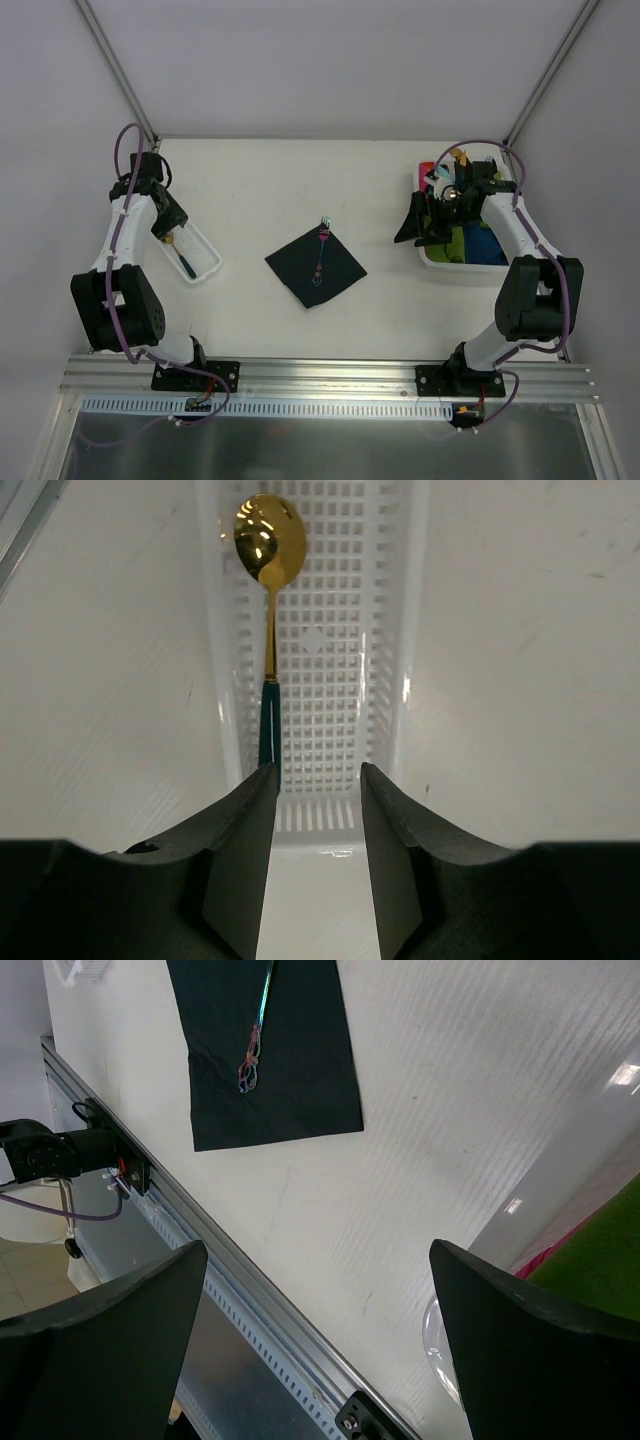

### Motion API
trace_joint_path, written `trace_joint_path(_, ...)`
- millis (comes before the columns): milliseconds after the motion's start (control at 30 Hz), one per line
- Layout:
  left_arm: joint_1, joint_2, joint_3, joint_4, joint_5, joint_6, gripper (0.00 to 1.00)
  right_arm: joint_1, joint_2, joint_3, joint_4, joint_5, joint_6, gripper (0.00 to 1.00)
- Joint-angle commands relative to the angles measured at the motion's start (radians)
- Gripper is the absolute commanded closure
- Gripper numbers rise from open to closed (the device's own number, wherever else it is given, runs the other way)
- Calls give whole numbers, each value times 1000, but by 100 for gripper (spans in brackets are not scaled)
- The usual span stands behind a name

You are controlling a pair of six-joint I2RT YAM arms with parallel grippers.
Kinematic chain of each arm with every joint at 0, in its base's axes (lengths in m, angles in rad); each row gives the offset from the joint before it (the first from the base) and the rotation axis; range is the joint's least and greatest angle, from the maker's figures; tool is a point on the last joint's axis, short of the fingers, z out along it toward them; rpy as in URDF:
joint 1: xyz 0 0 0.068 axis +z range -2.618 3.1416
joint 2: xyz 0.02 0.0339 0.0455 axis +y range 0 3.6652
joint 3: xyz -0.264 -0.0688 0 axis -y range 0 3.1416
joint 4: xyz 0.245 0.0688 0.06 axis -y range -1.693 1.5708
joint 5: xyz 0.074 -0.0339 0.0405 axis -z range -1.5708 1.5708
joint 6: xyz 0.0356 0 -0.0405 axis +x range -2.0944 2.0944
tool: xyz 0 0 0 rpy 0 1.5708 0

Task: Place the utensils on the paper napkin and roll it up

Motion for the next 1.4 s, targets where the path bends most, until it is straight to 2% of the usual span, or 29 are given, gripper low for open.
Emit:
trace_joint_path(0, 12, 50, -19, -15, -64, -14, 61, -7, 6, 16, 4, 4, 10, 1)
trace_joint_path(367, 24, 222, -11, 57, -69, -50, 64, -6, 11, 13, 6, 18, 7, 1)
trace_joint_path(967, 59, 317, -52, 129, -84, -83, 66, -6, 20, 14, 6, 23, 5, 1)
trace_joint_path(1267, 64, 371, -52, 168, -78, -91, 69, -30, 25, 16, 6, 24, 7, 1)
trace_joint_path(1367, 66, 393, -49, 180, -84, -94, 74, -34, 26, 19, 6, 24, 8, 1)
